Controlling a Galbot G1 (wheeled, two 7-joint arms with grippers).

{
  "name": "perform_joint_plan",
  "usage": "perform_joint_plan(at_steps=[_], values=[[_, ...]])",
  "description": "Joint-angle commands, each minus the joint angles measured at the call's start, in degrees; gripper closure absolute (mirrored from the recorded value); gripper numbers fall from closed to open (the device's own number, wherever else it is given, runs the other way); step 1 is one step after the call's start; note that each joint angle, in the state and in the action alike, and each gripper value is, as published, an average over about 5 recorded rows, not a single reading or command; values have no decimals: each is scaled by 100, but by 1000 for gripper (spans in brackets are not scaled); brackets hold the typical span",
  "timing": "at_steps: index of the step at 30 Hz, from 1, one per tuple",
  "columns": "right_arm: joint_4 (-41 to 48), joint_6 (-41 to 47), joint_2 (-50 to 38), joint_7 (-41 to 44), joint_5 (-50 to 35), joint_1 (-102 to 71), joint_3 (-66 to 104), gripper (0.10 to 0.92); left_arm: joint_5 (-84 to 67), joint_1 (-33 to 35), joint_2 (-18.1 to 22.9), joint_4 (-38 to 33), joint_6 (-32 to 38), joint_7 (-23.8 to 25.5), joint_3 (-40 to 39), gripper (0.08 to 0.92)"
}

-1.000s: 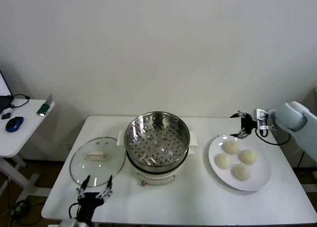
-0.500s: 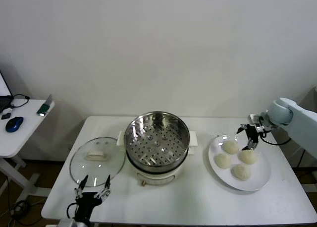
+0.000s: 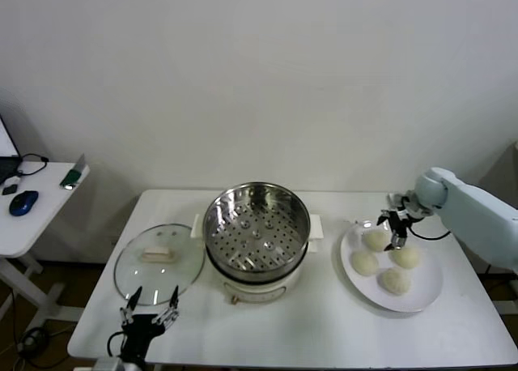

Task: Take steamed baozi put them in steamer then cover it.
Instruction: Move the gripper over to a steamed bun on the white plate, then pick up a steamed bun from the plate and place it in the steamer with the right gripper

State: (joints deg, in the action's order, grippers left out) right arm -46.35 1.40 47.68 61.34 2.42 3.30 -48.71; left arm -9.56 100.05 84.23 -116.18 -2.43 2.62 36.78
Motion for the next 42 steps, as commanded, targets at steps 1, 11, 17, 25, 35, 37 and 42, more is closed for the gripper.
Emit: perform_joint_plan(at_steps=[1, 11, 17, 25, 35, 37, 42], values=[[466, -55, 331, -19, 284, -125, 215, 203, 7, 5, -4, 23, 8, 0, 4, 177], [485, 16, 376, -48, 466, -218, 307, 244, 47, 7, -22, 38, 12, -6, 1, 177], [413, 43, 361, -46, 459, -185, 312, 326, 81, 10, -33, 45, 11, -22, -2, 177], [-68, -18, 92, 5, 84, 368, -271, 355, 139, 14, -29, 27, 12, -29, -26, 177], [-2236, -792, -148, -45, -1062, 3576, -2724, 355, 226, -20, -32, 39, 4, -29, -81, 177], [-2678, -1058, -17, -126, -1133, 4123, -3025, 355, 234, -24, -27, 30, 0, -29, -91, 177], [-3722, -1552, 378, -326, -1203, 4828, -3250, 355, 247, -33, -22, 20, -4, -28, -98, 177]])
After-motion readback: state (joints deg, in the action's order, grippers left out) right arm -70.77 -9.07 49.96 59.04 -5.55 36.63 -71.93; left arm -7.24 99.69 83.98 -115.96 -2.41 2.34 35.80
